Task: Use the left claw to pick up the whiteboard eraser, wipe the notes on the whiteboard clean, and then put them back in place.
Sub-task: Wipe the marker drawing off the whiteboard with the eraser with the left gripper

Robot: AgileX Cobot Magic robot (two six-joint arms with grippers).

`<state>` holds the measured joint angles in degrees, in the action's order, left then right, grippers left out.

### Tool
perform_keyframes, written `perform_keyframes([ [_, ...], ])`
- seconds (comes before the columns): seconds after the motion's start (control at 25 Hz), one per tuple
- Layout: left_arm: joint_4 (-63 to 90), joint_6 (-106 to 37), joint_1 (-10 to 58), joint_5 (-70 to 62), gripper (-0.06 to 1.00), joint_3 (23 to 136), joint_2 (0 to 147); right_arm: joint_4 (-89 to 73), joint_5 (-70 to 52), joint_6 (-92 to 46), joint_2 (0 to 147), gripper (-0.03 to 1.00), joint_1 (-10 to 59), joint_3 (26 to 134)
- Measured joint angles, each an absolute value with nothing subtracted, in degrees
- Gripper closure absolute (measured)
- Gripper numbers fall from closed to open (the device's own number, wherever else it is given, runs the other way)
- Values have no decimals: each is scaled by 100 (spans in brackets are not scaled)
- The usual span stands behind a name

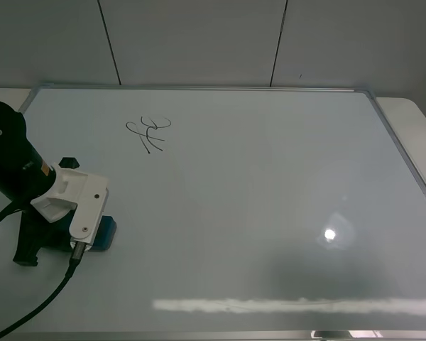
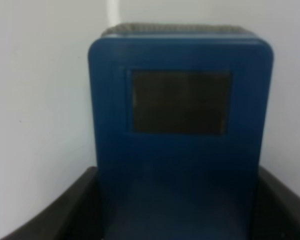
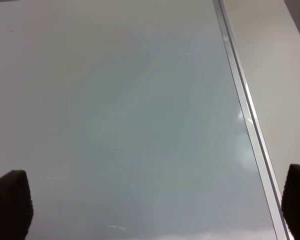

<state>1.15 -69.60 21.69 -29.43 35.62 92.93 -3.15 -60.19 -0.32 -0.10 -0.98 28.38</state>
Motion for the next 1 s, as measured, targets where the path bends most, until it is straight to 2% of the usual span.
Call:
perform_keyframes([
  [0.36,249,-6960,2169,-2977,39,3616,9170,-315,-6019,-32,-10,-3,-98,2838],
  [0.52,370,-6717,2169,-3236,39,3972,8914,-315,-6019,-32,-10,-3,-98,2838],
  [0.8,379,-5129,2169,-4117,39,5300,8867,-315,-6019,-32,-10,-3,-98,2838],
  [1.0,58,-3568,2169,-4185,39,6075,8971,-315,-6019,-32,-10,-3,-98,2838],
])
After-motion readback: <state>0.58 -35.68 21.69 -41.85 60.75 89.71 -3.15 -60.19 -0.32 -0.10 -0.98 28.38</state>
